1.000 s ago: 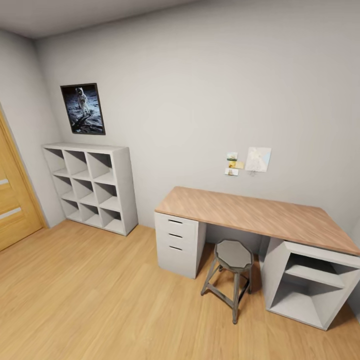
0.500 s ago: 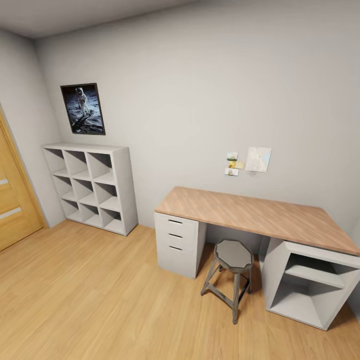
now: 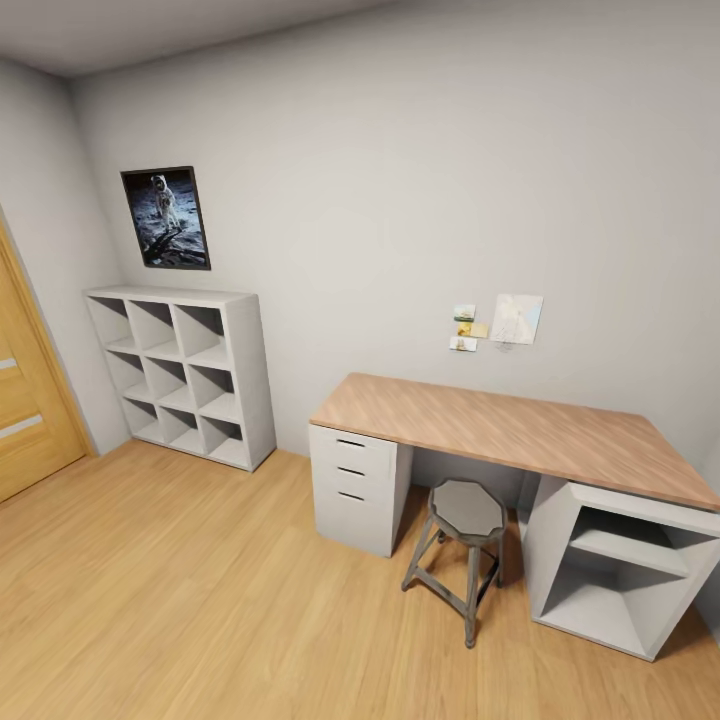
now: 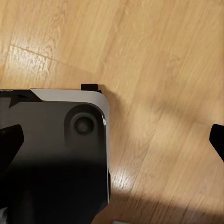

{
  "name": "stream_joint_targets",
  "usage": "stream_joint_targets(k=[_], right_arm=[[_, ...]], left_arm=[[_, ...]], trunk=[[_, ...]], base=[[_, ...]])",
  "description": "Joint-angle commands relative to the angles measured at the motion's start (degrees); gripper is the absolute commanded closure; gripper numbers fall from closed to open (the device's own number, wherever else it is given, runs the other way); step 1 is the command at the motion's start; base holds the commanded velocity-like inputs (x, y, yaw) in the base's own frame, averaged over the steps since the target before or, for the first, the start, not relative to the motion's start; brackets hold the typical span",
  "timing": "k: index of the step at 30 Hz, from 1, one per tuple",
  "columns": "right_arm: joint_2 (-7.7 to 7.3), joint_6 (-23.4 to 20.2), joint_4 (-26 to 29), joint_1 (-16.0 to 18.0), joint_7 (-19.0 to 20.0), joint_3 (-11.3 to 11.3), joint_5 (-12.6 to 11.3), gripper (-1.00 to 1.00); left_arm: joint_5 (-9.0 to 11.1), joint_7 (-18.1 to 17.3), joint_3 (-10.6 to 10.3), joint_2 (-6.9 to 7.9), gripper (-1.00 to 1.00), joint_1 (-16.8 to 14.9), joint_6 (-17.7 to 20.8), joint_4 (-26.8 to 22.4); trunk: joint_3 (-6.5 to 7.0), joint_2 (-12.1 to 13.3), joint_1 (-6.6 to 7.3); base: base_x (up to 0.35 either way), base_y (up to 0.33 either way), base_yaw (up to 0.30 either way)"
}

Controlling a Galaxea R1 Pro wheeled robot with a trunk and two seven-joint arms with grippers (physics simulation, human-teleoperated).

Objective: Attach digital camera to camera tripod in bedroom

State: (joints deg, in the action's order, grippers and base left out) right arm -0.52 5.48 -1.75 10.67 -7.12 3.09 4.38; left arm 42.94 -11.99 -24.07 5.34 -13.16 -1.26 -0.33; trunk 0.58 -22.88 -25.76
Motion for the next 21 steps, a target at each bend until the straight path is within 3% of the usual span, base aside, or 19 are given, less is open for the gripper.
stream_joint_targets(k=[1,7,21], right_arm=[[0.00,0.32,-0.19,0.06,-0.18,0.33,0.46,-1.00],[0.00,0.32,-0.19,0.06,-0.18,0.33,0.46,-1.00],[0.00,0.32,-0.19,0.06,-0.26,0.33,0.46,-1.00]], left_arm=[[0.49,-0.25,-0.44,0.01,1.00,-0.02,-0.13,0.07],[0.55,-0.08,-0.43,-0.04,1.00,-0.02,0.00,0.06],[0.65,0.05,-0.37,-0.06,1.00,-0.02,0.00,0.11]], trunk=[[-0.02,-0.04,-0.02],[-0.02,-0.04,-0.02],[-0.02,-0.04,-0.02]], base=[[0.000,0.000,0.000],[0.071,0.000,0.000],[0.237,0.000,0.000]])
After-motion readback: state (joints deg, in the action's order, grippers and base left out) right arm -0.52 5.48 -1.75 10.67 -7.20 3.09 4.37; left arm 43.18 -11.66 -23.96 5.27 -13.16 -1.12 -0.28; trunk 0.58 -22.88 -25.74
